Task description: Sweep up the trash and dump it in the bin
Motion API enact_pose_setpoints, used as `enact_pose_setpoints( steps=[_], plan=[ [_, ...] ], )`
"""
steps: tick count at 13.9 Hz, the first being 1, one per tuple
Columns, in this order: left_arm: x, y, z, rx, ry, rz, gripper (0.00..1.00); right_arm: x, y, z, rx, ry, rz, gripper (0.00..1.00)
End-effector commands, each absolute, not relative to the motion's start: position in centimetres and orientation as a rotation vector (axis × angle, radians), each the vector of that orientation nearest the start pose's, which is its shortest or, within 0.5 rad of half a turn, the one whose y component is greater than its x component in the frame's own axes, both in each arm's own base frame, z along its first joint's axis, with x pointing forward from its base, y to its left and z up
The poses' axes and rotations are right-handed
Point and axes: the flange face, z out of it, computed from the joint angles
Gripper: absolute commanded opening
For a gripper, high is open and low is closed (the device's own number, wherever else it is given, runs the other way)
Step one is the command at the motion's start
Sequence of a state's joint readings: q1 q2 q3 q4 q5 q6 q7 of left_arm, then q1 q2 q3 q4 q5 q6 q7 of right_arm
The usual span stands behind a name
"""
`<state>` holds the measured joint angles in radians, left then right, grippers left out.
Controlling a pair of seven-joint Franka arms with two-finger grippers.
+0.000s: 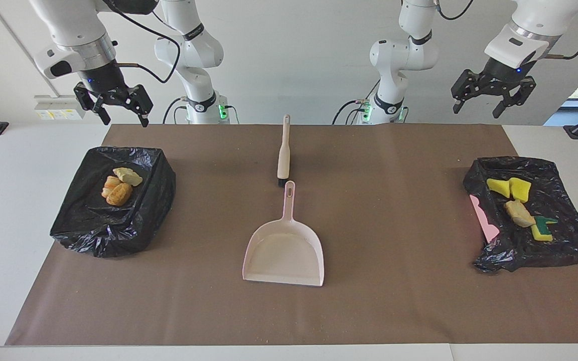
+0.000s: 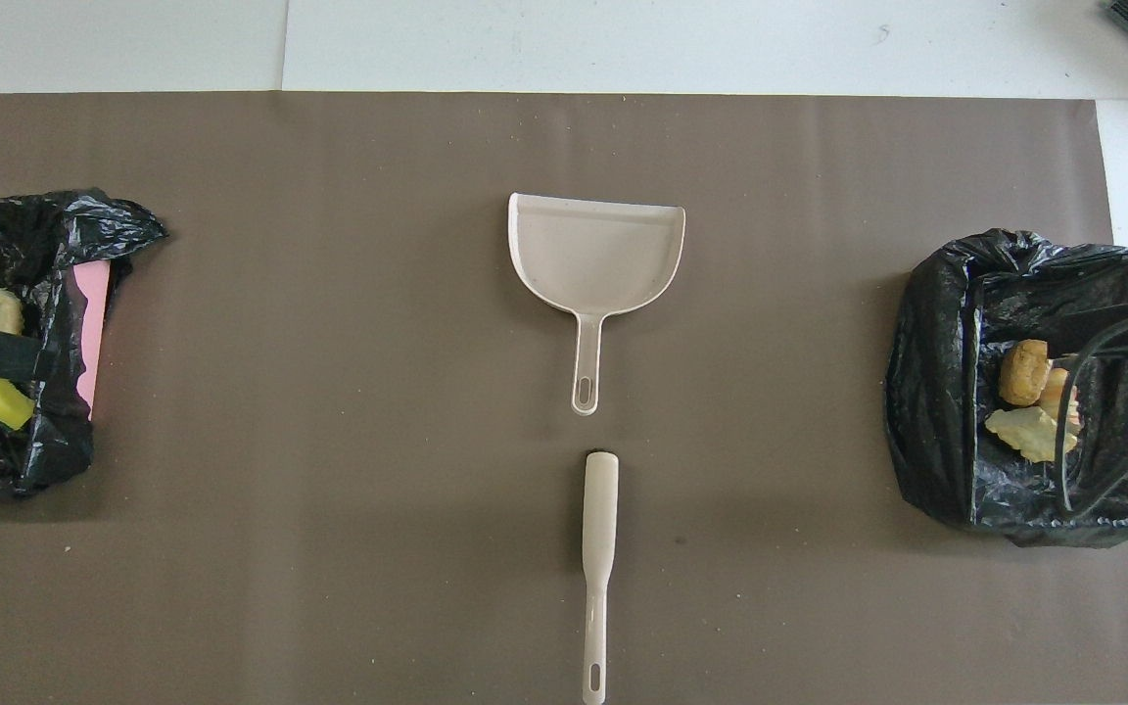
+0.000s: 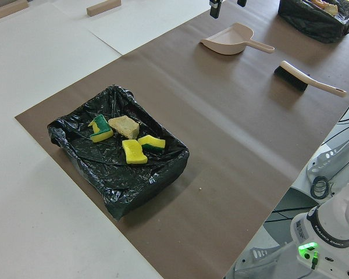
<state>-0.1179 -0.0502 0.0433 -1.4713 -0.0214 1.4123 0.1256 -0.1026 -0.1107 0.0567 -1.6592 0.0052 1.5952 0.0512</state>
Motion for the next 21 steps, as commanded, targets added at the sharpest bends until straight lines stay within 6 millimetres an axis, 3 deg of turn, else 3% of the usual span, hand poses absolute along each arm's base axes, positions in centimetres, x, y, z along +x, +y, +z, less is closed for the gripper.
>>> enact_pose_setpoints(
  steps=[1,4,8,21],
  plan=[
    [53.7,-3.2,69.4,-3.13,0.343,0.072,1.0,52.1,-2.6,64.6,-3.155,0.15,-0.082,1.0],
    [53.2,-3.5,70.4,-3.129,0.365,0.036,1.0,52.3,-2.6,64.3,-3.156,0.145,-0.073,1.0],
    [51.0,-4.0,69.2,-3.135,0.364,0.082,1.0,52.3,-2.3,64.3,-3.139,0.122,-0.076,1.0],
    [51.3,-3.9,69.4,-3.137,0.317,0.06,1.0,52.2,-2.0,64.5,-3.123,0.112,-0.078,1.0]
  ],
)
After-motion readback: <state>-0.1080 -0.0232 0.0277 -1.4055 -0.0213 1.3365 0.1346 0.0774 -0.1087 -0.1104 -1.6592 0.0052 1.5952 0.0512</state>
